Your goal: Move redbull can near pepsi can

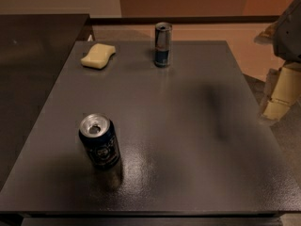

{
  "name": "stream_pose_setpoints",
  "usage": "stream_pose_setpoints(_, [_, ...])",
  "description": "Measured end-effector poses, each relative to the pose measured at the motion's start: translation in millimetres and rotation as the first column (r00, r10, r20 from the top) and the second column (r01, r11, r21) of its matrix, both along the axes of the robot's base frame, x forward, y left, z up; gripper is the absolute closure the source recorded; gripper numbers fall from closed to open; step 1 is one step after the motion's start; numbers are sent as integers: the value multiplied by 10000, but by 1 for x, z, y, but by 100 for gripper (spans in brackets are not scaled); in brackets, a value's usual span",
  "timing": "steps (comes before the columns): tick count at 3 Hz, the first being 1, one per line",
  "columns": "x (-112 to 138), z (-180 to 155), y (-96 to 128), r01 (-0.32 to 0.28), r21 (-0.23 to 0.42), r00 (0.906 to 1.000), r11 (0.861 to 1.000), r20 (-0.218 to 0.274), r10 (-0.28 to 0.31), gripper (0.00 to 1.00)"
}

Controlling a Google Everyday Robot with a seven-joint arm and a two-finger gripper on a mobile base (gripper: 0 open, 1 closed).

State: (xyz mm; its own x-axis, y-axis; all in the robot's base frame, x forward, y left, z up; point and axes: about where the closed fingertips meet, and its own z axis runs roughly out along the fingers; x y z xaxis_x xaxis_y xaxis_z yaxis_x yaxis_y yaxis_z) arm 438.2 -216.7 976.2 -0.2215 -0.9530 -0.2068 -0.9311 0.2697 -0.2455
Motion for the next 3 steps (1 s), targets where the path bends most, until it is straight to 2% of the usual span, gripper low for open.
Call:
stream_pose_setpoints(1, [1, 1, 0, 10, 15, 10000, 10000, 30, -10, 0])
stream_pose_setpoints(2, [19, -4, 0, 195, 375, 9996, 9991, 205, -203, 0])
stream_pose_setpoints(3, [54, -12, 5, 434, 1046, 9974, 9936, 526, -491, 0])
